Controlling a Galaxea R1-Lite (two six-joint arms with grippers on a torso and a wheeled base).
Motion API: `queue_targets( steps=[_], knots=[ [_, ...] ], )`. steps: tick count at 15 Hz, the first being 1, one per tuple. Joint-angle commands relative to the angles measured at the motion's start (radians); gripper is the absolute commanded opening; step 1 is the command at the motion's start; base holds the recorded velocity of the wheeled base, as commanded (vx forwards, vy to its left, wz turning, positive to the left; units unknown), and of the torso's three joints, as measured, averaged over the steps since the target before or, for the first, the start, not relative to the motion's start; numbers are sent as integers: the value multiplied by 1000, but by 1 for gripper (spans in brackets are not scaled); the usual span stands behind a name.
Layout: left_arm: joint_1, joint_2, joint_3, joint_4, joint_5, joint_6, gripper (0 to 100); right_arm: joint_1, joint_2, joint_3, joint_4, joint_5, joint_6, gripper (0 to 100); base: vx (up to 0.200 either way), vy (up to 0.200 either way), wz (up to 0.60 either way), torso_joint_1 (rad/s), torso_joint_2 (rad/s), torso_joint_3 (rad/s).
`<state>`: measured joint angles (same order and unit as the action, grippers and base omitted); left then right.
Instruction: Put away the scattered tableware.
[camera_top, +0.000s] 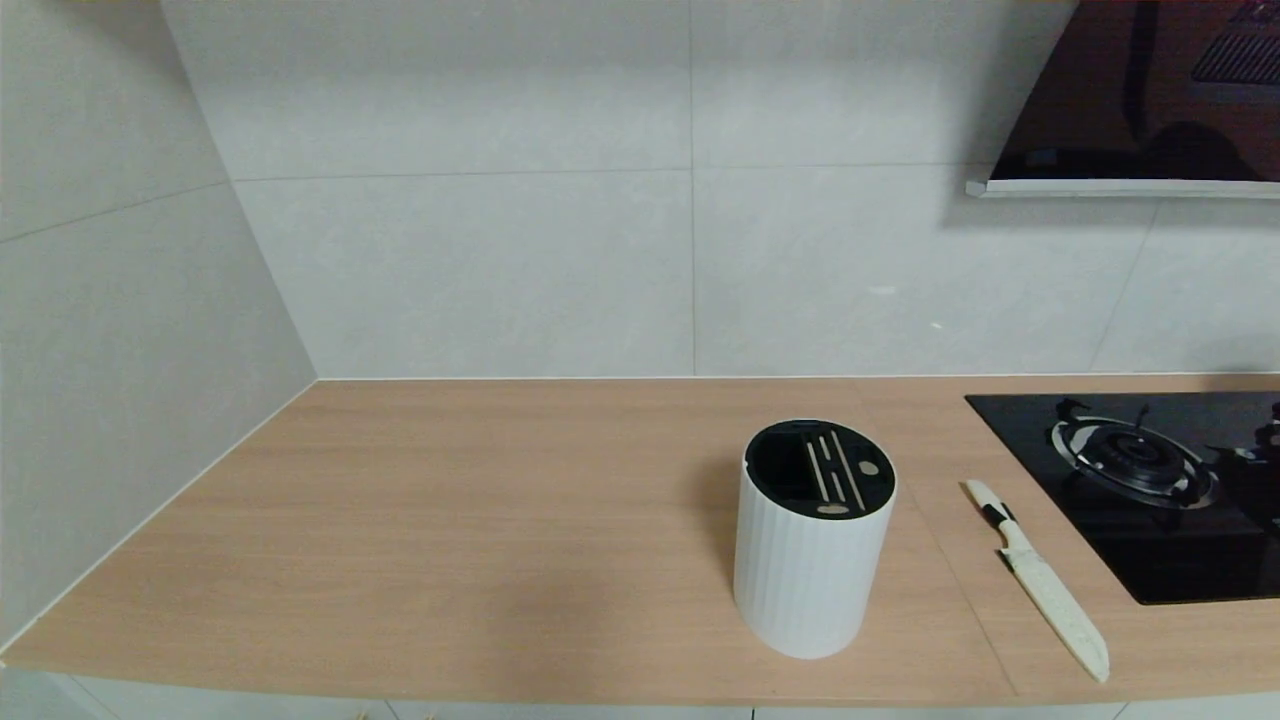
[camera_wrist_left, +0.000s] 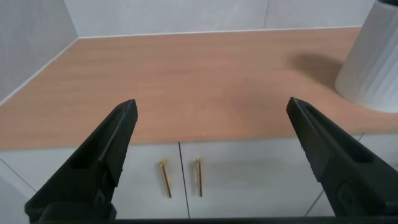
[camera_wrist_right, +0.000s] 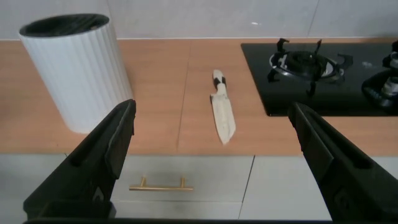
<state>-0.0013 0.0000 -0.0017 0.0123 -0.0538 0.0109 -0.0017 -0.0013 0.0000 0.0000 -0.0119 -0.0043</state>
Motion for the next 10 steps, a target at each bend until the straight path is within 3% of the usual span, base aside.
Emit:
queue_targets(
  steps=[1,4,8,10],
  knots=[
    [0,0,0,0,0,0,100,0,1,0,0,0,0,100,0,0,0,188,-388,-207],
    [0,0,0,0,0,0,100,0,1,0,0,0,0,100,0,0,0,24,-40,-14],
    [0,0,0,0,0,0,100,0,1,0,0,0,0,100,0,-200,0,8,-2,-1],
    [0,0,-1,0,0,0,100,0,1,0,0,0,0,100,0,0,0,0,0,0]
  ],
)
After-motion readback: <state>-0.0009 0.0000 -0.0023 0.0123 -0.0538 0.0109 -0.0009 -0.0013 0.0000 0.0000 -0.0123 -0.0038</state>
